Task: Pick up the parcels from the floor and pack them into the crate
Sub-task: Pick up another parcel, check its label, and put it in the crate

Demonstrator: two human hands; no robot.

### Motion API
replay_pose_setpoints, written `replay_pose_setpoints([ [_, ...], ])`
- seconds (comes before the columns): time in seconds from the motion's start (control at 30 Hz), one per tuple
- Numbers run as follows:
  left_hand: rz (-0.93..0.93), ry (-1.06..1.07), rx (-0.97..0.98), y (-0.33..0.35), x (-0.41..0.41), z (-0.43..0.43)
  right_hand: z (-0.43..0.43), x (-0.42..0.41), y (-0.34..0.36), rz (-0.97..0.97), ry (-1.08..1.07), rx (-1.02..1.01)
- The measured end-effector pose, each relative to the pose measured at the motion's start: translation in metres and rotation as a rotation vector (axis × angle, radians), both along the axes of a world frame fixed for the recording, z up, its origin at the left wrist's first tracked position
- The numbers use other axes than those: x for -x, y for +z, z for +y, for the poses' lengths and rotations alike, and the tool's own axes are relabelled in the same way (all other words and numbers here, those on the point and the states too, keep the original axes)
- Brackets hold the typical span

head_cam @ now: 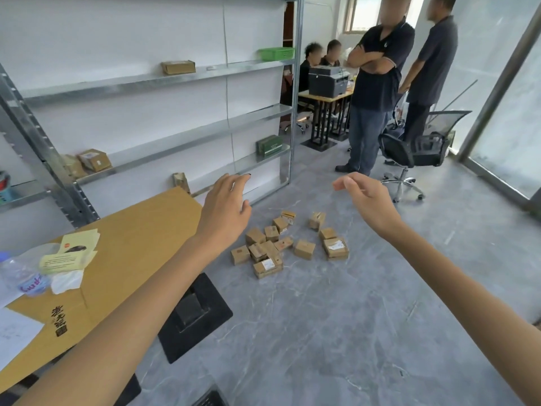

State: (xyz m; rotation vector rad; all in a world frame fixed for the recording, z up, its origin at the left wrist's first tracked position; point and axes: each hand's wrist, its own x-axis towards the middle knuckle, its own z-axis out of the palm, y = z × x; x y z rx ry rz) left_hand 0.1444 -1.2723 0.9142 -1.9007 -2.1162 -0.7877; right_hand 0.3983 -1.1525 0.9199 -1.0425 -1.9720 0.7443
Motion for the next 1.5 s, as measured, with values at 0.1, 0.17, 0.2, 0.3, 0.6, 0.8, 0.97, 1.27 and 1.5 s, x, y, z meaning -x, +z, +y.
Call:
replay_pose_setpoints([
  [0.1,-0.012,-0.012,0.006,-0.005,-0.020,0.053,0.049,-0.022,-0.008,-0.018,0.002,0.009],
  [0.17,-0.026,-0.018,0.016,-0.009,-0.034,0.088,0.081,-0.037,-0.015,-0.019,-0.001,0.028],
  [0.2,-0.038,-0.021,0.022,-0.011,-0.042,0.104,0.095,-0.044,-0.019,-0.016,-0.005,0.040],
  [0.3,-0.078,-0.037,0.037,-0.018,-0.066,0.147,0.132,-0.063,-0.032,-0.004,-0.029,0.081],
  [0.6,-0.121,-0.091,0.101,-0.040,-0.080,0.237,0.209,-0.091,-0.068,0.040,-0.086,0.178],
  [0.8,-0.154,-0.125,0.138,-0.055,-0.075,0.321,0.272,-0.096,-0.096,0.068,-0.163,0.242],
  [0.97,-0.206,-0.187,0.171,-0.079,-0.070,0.424,0.353,-0.097,-0.116,0.053,-0.234,0.284],
  [1.27,-0.340,-0.144,0.289,-0.112,-0.058,0.592,0.498,-0.090,-0.147,0.009,-0.327,0.417],
  [1.5,-0.496,-0.045,0.437,-0.160,-0.078,0.705,0.588,-0.099,-0.197,-0.013,-0.342,0.563],
])
